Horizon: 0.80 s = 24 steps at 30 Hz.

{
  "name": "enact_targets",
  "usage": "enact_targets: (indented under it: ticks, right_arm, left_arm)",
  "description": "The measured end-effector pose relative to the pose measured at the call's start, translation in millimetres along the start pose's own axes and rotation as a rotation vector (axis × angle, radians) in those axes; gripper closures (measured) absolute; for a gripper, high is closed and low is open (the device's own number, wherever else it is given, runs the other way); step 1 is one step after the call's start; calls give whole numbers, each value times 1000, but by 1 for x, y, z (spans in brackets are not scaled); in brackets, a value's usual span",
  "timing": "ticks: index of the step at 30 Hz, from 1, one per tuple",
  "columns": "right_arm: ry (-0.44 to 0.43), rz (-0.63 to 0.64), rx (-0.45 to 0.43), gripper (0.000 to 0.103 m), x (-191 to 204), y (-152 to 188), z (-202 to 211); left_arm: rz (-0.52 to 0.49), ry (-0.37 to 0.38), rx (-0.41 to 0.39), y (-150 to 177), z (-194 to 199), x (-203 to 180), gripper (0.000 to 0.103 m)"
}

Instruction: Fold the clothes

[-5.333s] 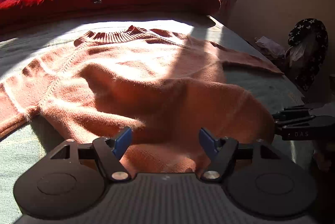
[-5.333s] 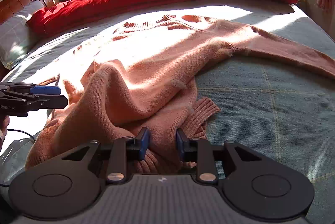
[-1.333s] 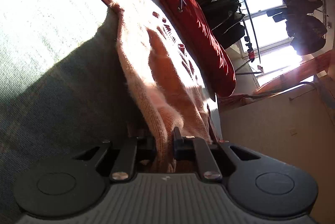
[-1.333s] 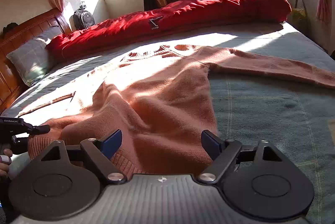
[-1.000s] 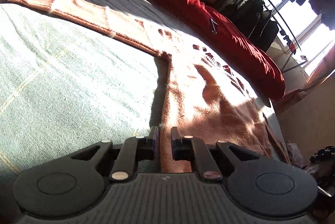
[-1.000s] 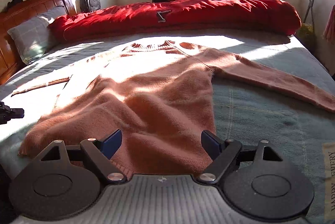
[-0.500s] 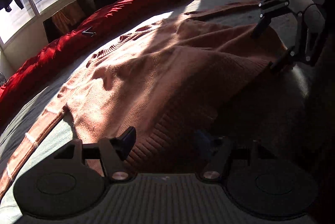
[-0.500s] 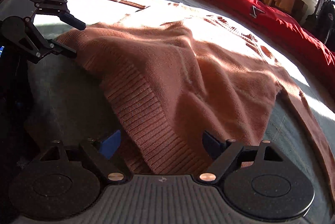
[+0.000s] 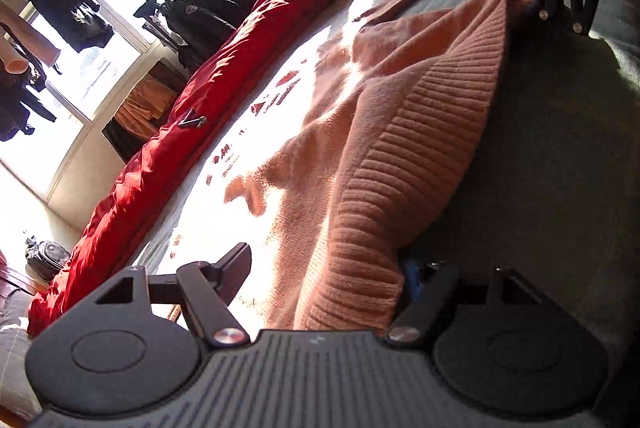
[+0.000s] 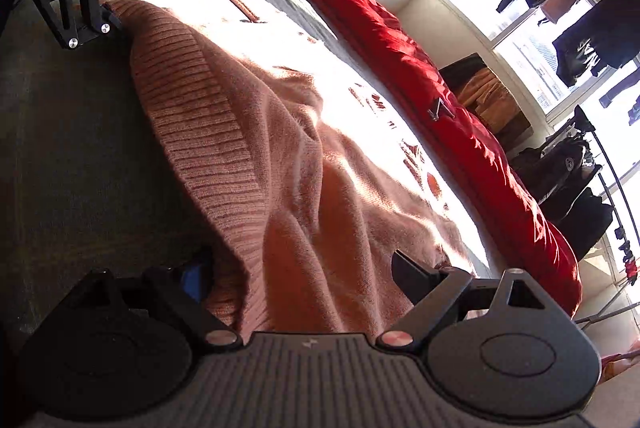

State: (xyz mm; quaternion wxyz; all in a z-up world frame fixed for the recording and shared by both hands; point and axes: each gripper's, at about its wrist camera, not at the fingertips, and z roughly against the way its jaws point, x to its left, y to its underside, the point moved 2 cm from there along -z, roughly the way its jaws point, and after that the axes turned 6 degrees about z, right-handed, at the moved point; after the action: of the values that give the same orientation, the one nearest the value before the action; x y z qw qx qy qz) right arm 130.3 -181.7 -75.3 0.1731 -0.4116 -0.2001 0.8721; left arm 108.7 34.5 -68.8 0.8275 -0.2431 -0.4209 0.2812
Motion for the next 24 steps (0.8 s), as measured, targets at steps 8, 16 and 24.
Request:
enact_targets:
  ticks: [8,16,24]
  right_arm:
    - [6,-261,-17,10,-68,3,-30]
    - [30,-481,54,10,-103,10,-71]
    - [-136,-281,-120,10,-78,-26,-36]
  left_arm:
    - [96,43,-96,-10,-17,48,28]
    - [336,47,-60,-10,-67,84,28]
    - [368,45,-66,-4,-58,90,28]
